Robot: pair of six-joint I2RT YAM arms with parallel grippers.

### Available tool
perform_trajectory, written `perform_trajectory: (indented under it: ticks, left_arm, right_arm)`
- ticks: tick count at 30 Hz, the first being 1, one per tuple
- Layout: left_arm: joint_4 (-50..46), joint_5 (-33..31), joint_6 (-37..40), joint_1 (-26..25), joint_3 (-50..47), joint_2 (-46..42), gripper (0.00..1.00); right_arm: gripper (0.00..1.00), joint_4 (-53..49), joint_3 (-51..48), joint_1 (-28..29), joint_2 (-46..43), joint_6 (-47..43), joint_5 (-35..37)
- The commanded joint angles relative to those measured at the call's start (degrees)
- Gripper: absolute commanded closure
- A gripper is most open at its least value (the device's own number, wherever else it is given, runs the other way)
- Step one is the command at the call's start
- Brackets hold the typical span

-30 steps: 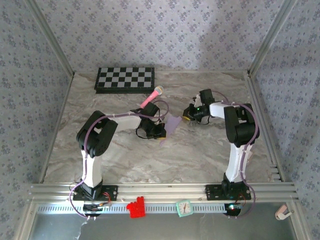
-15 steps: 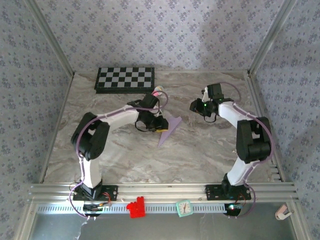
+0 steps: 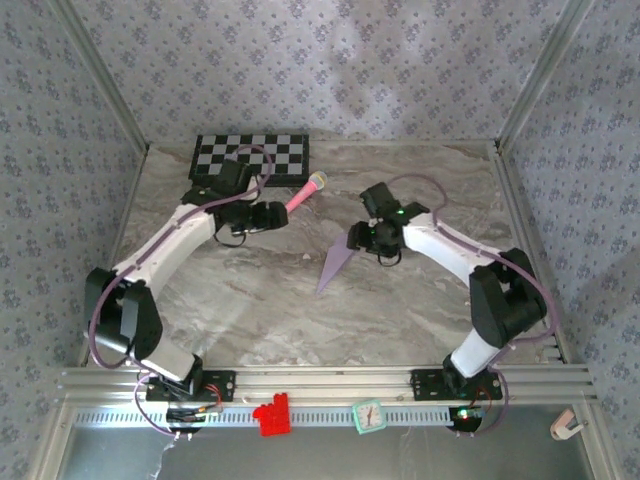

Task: Fold a paper plane with a square sheet of paper (pick it up from the middle)
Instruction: Turn over the paper plane at the center of the table.

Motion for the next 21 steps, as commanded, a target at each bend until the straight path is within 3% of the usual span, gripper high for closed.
perform_trajectory:
  ticks: [1,7,21]
  left_arm:
    - [-4.2,-8.1,4.1,1.6,-1.9,-5.8,0.11]
    - [-1.9,-8.9,5.5,5.1,-6.3,-11.6,0.0]
    - [-0.3,-4.7,7.0,8.6,-8.2,-11.9,0.0]
  right_arm:
    - [0.36,-6.2,5.9,4.5,4.6,7.3,8.1]
    - [0.35,-13.3,15.3,10.0,13.9,12.2,15.5]
    - [0.37,-24.0,28.3,14.3,27.5,14.8,20.0]
